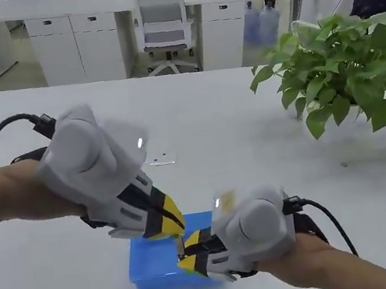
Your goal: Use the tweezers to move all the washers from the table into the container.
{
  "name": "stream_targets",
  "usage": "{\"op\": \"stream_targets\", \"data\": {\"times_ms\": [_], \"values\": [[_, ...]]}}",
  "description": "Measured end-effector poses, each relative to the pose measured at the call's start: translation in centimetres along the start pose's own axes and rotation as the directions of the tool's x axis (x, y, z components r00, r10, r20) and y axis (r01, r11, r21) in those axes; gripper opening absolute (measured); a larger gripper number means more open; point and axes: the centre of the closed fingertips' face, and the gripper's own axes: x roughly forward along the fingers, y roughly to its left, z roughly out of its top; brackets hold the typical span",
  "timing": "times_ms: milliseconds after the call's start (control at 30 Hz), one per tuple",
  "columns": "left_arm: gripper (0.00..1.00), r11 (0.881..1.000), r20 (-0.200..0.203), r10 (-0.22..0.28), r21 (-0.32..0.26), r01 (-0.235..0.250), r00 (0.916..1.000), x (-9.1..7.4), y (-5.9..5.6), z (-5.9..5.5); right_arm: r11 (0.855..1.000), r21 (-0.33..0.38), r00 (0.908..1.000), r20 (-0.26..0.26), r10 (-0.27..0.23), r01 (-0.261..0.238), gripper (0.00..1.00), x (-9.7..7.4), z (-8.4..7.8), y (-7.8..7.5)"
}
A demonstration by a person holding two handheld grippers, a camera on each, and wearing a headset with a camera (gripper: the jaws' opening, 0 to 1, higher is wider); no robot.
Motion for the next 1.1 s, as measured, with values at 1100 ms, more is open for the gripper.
{"op": "stream_targets", "data": {"times_ms": [1100], "values": [[0.05,1.0,0.009,0.025,0.016,-0.025,0.9996,4.6,5.4,-2.4,0.997,0.08,0.9996,-0.026,-0.01,0.012,0.1,2.1,-4.7,-5.9]]}}
